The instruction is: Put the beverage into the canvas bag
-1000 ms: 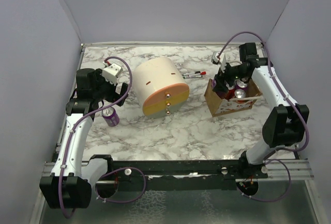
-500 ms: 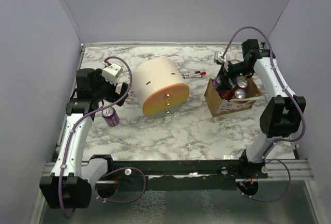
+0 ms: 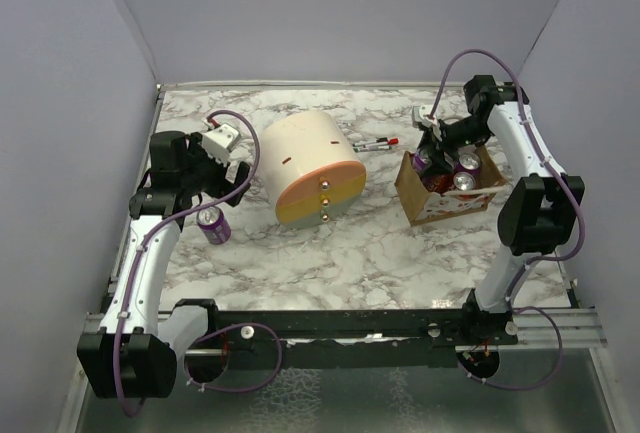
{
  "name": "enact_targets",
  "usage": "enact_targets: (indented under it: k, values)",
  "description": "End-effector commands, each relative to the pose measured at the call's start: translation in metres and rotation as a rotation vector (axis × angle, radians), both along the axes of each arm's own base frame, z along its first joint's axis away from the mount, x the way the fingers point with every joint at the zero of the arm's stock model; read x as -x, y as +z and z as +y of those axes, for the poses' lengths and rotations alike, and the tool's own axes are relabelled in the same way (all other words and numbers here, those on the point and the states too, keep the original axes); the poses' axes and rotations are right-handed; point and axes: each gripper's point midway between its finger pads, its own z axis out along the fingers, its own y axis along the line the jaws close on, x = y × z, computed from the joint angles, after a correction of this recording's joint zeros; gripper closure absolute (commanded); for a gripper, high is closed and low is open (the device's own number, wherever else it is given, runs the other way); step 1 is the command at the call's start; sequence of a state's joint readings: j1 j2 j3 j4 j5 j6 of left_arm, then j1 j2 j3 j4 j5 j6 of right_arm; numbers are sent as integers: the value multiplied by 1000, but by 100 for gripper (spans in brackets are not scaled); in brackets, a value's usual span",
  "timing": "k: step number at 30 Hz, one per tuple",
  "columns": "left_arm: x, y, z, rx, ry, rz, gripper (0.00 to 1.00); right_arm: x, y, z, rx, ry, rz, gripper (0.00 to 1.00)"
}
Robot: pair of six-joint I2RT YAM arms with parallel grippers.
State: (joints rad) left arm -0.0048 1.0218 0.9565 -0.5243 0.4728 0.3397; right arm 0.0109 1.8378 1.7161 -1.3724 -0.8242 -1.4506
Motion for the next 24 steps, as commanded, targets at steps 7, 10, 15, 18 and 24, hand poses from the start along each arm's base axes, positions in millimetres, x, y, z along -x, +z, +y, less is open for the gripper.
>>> enact_targets:
  k: [7,10,15,18,24]
  values:
    - [2,13,-12,-21,-124,-55,1,2,-1,-8,36,108,-100,81]
    - [3,7,-13,-15,-133,-25,1,1,-3,-8,33,126,-109,81]
    - [9,-3,-16,-2,-147,6,1,-2,-7,-6,21,141,-111,81]
    - [10,-6,-16,4,-150,13,1,0,-10,-4,7,147,-105,81]
    - [10,-6,-19,26,-157,10,1,9,-18,1,-26,152,-71,81]
